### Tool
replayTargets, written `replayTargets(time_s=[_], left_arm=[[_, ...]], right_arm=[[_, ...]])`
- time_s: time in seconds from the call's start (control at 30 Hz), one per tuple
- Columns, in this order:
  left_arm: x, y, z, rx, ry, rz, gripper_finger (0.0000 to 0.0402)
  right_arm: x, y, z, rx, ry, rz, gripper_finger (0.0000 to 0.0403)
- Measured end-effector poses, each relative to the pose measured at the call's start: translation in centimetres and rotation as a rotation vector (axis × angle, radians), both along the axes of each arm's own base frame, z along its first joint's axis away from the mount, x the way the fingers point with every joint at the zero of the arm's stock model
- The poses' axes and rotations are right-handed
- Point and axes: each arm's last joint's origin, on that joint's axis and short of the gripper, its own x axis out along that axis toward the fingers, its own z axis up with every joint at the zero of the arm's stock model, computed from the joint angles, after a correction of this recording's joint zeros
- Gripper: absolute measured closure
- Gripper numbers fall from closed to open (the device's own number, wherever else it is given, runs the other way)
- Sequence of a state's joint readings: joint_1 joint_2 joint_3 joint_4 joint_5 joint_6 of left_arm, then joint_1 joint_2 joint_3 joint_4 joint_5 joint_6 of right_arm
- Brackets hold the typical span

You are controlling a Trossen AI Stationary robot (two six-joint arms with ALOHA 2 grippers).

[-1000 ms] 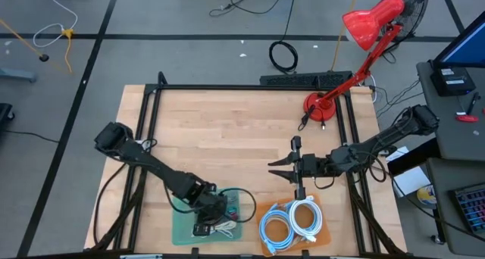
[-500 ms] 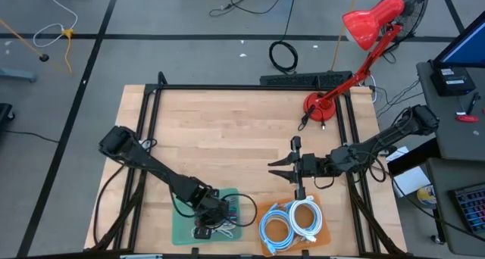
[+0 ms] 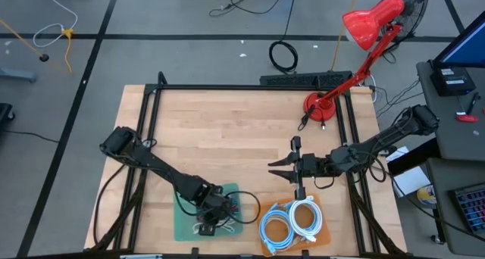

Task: Pick & Place USB Port
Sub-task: Put the blue charger cable into the green bin, then return to Home Position

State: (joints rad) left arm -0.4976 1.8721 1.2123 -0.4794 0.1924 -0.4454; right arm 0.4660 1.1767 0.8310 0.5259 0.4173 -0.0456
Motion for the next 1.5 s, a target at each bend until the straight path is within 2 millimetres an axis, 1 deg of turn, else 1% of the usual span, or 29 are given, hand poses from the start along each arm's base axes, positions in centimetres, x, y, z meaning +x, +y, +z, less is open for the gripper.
replayTargets(time_s=[0.1,0.2,0.33,0.43,0.5,0.57,0.63,0.73,0.8,0.87,0.97,1.03,1.13,1.23,1.3,1.37,1.43,1.5], left_arm=[[0.1,0.0,0.7,0.013,0.014,-0.007,0.0251],[0.0,0.0,2.3,0.039,0.012,-0.026,0.024],[-0.2,0.3,5.6,0.092,-0.036,-0.028,0.0238],[-0.6,0.8,8.9,0.154,-0.114,0.004,0.0242],[-1.2,1.5,11.1,0.211,-0.179,0.053,0.0248],[-1.9,2.1,13.4,0.26,-0.279,0.115,0.0257],[-3.0,2.7,15.3,0.324,-0.38,0.199,0.0268],[-4.5,3.0,17.4,0.439,-0.524,0.353,0.0289],[-5.4,2.8,18.2,0.49,-0.595,0.429,0.0303],[-5.9,2.3,18.4,0.523,-0.654,0.485,0.0316],[-6.2,1.6,17.6,0.528,-0.687,0.514,0.0334],[-6.0,1.2,16.6,0.496,-0.694,0.525,0.0345],[-5.7,0.9,14.5,0.435,-0.679,0.54,0.0358],[-5.7,0.7,12.5,0.364,-0.663,0.563,0.0369],[-5.8,0.7,11.2,0.328,-0.646,0.575,0.0375],[-5.9,0.7,10.2,0.291,-0.63,0.589,0.0382],[-6.0,0.5,9.7,0.259,-0.633,0.596,0.0389],[-6.0,0.3,9.5,0.24,-0.651,0.589,0.0396]], right_arm=[[0.0,0.0,0.0,0.0,0.0,0.0,0.0339],[0.0,0.0,0.0,0.0,0.0,0.0,0.0339],[0.0,0.0,0.0,-0.007,0.004,-0.001,0.0339],[0.1,-0.2,-0.1,-0.04,0.014,-0.04,0.0339],[0.1,-0.5,-0.5,-0.046,0.049,-0.107,0.0339],[0.1,-0.7,-0.8,-0.001,0.076,-0.184,0.034],[0.1,-0.9,-0.9,-0.005,0.085,-0.251,0.034],[-0.1,-1.6,-1.3,-0.046,0.146,-0.316,0.0354],[-0.2,-2.7,-1.5,-0.028,0.188,-0.35,0.0381],[-0.4,-3.9,-1.5,-0.016,0.221,-0.371,0.0396],[-0.6,-5.9,-1.5,-0.003,0.264,-0.361,0.0401],[-0.5,-7.4,-1.7,-0.021,0.261,-0.295,0.0402],[-0.5,-9.7,-2.2,-0.006,0.215,-0.164,0.0402],[-0.9,-12.4,-3.2,0.046,0.16,-0.114,0.0402],[-1.5,-14.0,-4.5,0.073,0.144,-0.107,0.0403],[-2.1,-15.1,-6.3,0.093,0.16,-0.08,0.0403],[-3.1,-15.4,-9.0,0.128,0.224,-0.035,0.0403],[-4.4,-15.2,-11.9,0.168,0.268,-0.009,0.0403]])
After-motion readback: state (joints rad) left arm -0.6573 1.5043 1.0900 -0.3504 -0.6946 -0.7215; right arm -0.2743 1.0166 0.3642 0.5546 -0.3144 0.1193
